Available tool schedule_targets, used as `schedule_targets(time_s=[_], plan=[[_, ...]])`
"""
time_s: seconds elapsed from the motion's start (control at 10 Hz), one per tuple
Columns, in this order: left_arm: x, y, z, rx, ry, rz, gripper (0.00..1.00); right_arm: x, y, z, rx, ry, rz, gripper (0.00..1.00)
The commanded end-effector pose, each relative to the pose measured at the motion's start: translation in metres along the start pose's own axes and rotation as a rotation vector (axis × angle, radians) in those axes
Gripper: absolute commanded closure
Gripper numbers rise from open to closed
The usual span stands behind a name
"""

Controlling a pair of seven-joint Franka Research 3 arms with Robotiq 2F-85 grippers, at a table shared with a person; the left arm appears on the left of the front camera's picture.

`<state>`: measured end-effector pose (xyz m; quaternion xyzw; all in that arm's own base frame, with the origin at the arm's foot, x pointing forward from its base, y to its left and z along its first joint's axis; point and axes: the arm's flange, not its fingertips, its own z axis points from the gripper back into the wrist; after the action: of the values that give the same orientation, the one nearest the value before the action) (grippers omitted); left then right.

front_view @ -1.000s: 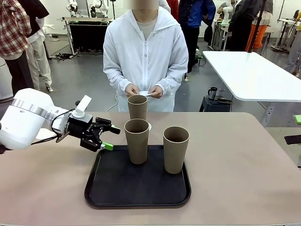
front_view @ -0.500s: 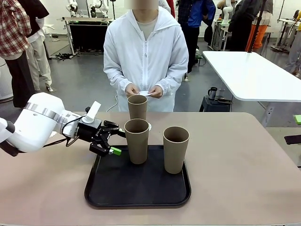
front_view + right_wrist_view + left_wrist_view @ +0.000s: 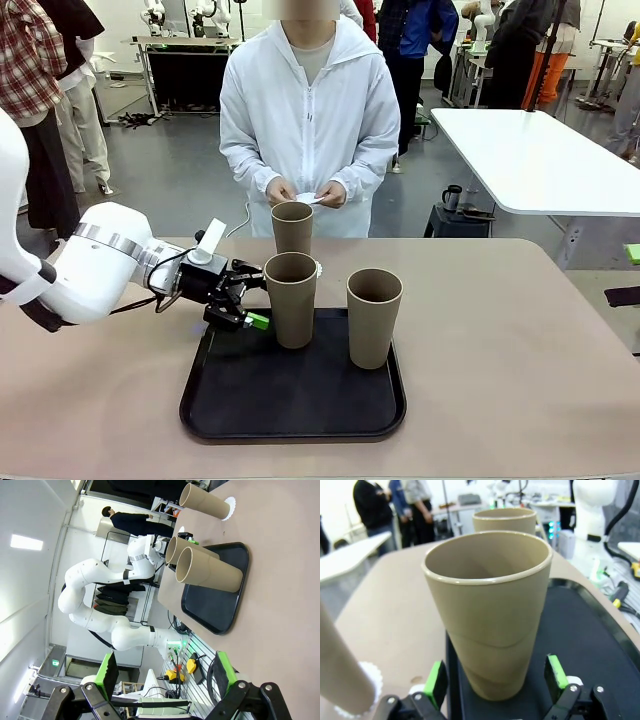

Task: Place coasters on the table and set cups on them.
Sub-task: Take one Reusable plastic cup from the Flat Tray and place it on a coaster set by the human.

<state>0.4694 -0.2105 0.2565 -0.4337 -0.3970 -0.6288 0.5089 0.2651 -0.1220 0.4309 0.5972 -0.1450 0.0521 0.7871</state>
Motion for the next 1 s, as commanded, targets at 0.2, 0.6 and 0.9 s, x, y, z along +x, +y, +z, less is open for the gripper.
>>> schedule_targets(time_s=[0.2,0.6,0.9], plan=[[0.004,0.006,-0.02,-0.029,-0.053,0.002,0.0,0.001,0.0,0.001,0.014,-0.004,0.015,0.0],[0.006,0.011,-0.039,-0.062,-0.059,-0.005,0.0,0.001,0.0,0.001,0.014,-0.004,0.015,0.0],[0.004,0.018,-0.049,-0.077,-0.071,-0.001,0.0,0.001,0.0,0.001,0.014,-0.004,0.015,0.0]])
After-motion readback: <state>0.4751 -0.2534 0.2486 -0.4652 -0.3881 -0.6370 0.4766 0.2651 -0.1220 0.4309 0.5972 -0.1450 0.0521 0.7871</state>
